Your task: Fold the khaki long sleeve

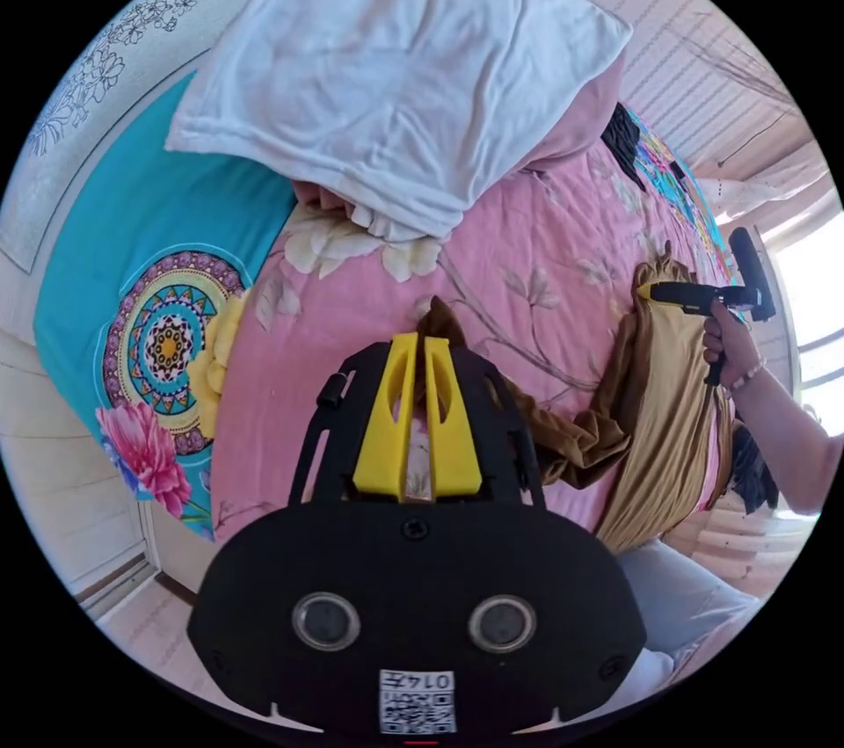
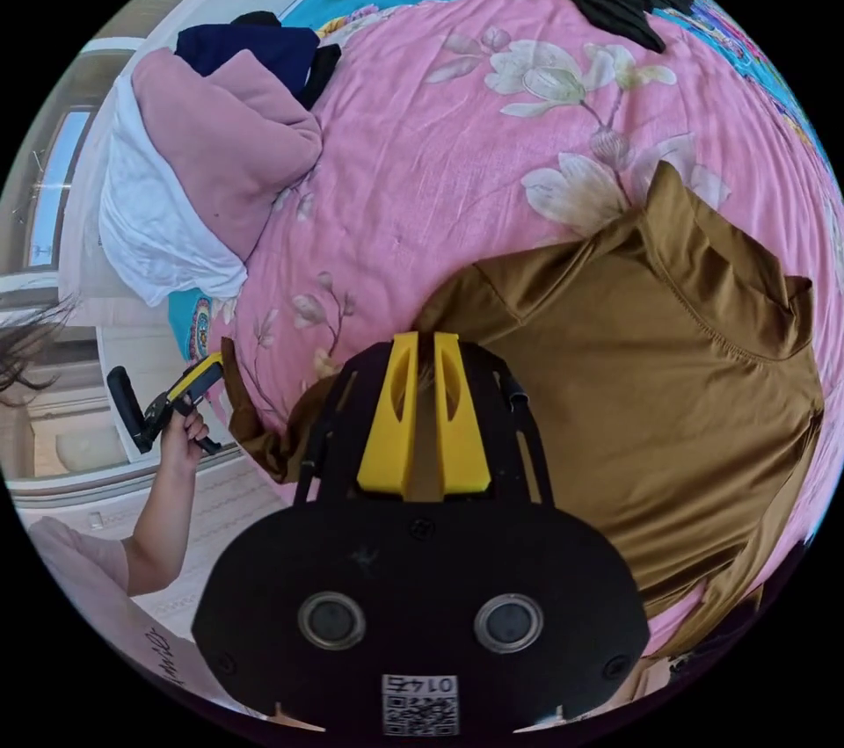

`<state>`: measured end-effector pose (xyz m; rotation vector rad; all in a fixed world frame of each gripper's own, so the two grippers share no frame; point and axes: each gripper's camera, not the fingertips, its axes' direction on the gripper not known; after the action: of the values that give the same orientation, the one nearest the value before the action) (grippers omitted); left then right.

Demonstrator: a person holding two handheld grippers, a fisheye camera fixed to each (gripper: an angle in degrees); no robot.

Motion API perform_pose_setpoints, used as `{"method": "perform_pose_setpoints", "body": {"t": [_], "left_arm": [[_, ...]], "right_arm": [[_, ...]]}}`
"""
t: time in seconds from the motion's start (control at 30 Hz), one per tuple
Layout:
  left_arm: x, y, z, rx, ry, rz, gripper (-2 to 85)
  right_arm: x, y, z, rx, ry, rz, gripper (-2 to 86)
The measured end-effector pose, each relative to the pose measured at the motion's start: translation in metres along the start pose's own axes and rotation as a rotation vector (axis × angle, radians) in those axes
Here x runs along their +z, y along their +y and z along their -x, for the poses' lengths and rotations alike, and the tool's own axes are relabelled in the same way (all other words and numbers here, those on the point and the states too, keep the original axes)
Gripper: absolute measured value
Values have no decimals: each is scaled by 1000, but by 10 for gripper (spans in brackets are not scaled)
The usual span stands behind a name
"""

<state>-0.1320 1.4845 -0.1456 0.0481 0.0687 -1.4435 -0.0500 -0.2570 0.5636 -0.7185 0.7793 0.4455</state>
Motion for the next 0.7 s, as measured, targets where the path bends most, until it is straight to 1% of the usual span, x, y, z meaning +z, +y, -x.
{"method": "perform_pose_setpoints", "body": {"t": [0.07, 0.13, 0.2, 0.3, 0.4, 0.47, 0.7], "left_arm": [[-21, 16, 15, -44, 8, -58, -7], [-52, 43, 40, -132, 17, -115, -9], [-72, 66, 60, -198, 10, -145, -10], [-93, 102, 92, -299, -7, -175, -10], [-96, 126, 123, -363, -59, -164, -10], [-94, 135, 141, -391, -57, -185, -10], [-77, 145, 210, -496, 27, -252, -10]], "right_arm": [[-13, -4, 13, -32, -5, -19, 15], [-30, -6, 28, -79, 24, -55, 9], [-50, -11, 44, -111, 31, -103, 6], [-60, -24, 54, -121, 13, -102, 4], [-56, -42, 65, -131, 28, -33, 3], [-56, -50, 72, -135, 39, 14, 2], [-71, -73, 105, -175, 43, 38, -1]]}}
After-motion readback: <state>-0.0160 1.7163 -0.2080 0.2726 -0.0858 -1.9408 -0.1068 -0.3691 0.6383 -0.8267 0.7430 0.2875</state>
